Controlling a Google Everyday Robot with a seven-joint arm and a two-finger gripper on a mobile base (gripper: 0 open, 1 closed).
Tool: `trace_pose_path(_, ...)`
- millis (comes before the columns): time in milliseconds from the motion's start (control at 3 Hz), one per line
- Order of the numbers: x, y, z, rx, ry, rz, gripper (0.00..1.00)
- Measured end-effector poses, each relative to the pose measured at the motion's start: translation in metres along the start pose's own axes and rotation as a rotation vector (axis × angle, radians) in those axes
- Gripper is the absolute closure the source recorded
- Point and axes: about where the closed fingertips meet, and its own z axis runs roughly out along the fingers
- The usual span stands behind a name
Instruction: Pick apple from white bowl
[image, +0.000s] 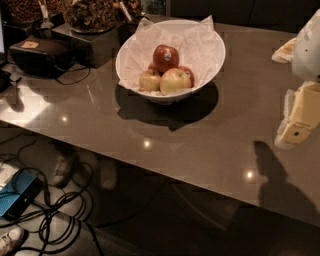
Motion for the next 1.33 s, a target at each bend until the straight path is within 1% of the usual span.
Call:
trace_pose_path(333, 0.000, 0.000, 0.000, 0.000, 0.000, 0.000, 0.00)
trace_pose_path(667, -0.022, -0.010, -0.003, -0.011, -0.012, 0.004, 0.00)
trace_pose_path(1000, -0.049, -0.023, -0.001, -0.020, 0.008, -0.006, 0.00)
trace_pose_path(1333, -0.077, -0.029, 0.003, -0.030, 0.005, -0.067, 0.00)
